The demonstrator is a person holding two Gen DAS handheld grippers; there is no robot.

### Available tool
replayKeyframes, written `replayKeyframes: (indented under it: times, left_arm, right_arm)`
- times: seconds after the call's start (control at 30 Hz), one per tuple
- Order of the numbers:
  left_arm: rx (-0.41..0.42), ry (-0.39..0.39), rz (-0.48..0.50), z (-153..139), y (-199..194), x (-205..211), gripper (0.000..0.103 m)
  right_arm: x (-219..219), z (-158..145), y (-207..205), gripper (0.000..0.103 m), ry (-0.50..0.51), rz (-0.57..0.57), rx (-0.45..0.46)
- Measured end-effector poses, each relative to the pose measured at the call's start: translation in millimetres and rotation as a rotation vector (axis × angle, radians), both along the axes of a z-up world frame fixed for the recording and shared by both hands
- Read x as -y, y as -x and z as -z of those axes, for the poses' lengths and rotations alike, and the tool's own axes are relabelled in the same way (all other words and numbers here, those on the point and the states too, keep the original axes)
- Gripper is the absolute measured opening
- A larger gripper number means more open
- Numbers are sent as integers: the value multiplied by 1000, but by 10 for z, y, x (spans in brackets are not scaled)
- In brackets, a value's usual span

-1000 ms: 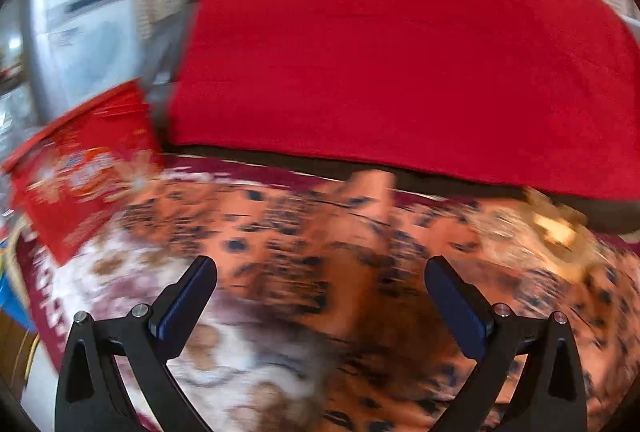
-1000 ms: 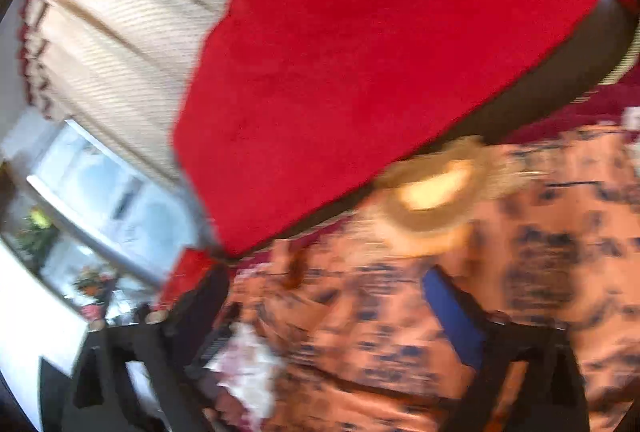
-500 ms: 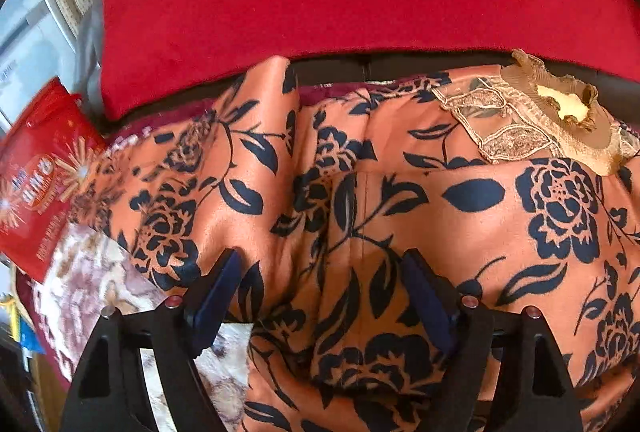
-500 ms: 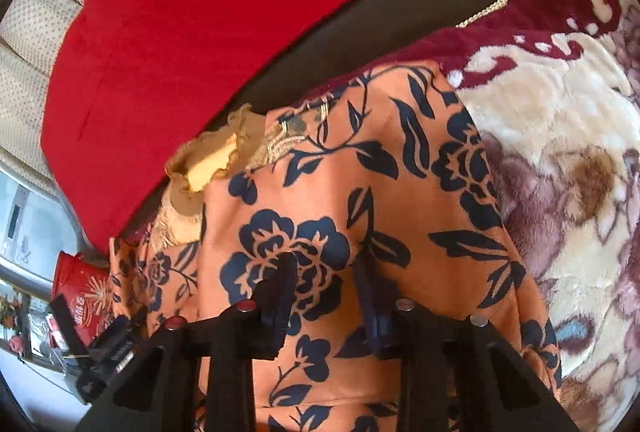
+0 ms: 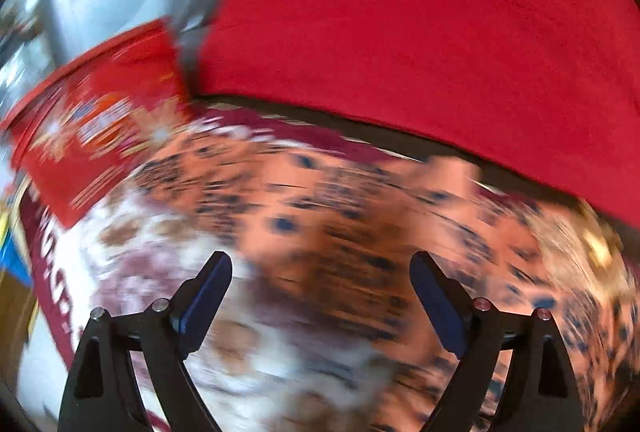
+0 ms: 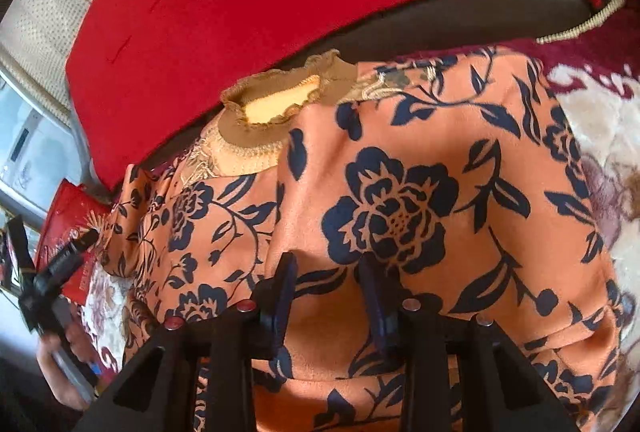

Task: Fold small clothes
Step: 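Grasp the other blouse sleeve with the left tool, then fold the held sleeve across the blouse body and open the left tool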

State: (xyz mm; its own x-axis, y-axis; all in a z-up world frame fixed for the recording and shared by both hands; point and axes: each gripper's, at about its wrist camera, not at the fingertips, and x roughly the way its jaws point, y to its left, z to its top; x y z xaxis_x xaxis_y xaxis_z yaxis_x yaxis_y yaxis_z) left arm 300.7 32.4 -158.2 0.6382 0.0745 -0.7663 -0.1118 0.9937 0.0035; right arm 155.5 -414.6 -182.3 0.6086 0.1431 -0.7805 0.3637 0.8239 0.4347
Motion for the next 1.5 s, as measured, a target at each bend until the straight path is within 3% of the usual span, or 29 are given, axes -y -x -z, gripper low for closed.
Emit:
replayKeyframes:
  times: [0.03, 0.13, 0.2, 0.33, 0.43, 0.47, 0.5, 0.53, 0.63, 0.7, 0.77, 0.8, 0.9, 1.07, 1.23, 1.37, 1.43, 1.5]
  left_arm:
    - [-9, 26, -57, 12, -82, -232, 91]
    - [-34, 92, -214, 118, -306, -821, 91]
    - [-56, 148, -280, 219, -449, -1121, 91]
    - [-143, 367, -285, 579, -705, -1515, 91]
    - [-103, 411, -282, 619, -775, -1579, 90]
    - [-92, 424, -263, 609, -805, -1565, 85]
    - [-88, 455, -238, 605, -854, -1549, 68]
    - [-96, 468, -229, 629, -913, -1552, 62]
    - [-83, 433, -247, 673, -1070, -1620, 36]
    - [-73, 462, -266, 666, -1076, -1680, 21]
    - [-46, 495, -247, 569, -1031, -1658, 10]
    - [-31, 471, -230, 470, -1008, -1586, 10]
    - [39, 332, -119, 66, -863, -1149, 9]
    - [173, 232, 234, -643, -207, 79, 9]
    - [189, 140, 602, -818, 604, 1434, 9]
    - [127, 28, 887, -605, 1274, 2367, 11]
    - [76, -18, 951, -445, 1432, 2558, 22]
    - [69, -17, 953, -335, 1458, 2499, 54]
  right_arm:
    - [6, -36, 8, 37, -19, -14, 14]
    - [26, -82, 45, 64, -73, -18, 53]
    - [-41, -57, 5, 64, -64, -21, 62]
    - [-146, -149, 28, 64, 5, -46, 99]
    - [-163, -175, 21, 64, 9, -47, 120]
    - [-154, -178, 20, 64, 4, -46, 122]
    - [-142, -181, 16, 64, -2, -42, 122]
    - [-136, -159, -2, 64, -3, -38, 122]
    - [-112, -135, -9, 64, -5, -31, 119]
    - [-111, -126, -17, 64, 2, -28, 117]
    - [-85, -129, -6, 64, 9, -15, 118]
    - [-59, -142, 1, 64, 7, -4, 123]
    - [31, -222, 60, 64, -2, 40, 152]
    - [197, -379, 222, 64, 14, 120, 202]
    - [488, -449, 437, 64, 0, 224, 242]
    - [716, -464, 570, 64, -9, 288, 247]
    - [831, -451, 615, 64, -16, 309, 243]
    - [915, -439, 648, 64, -32, 322, 239]
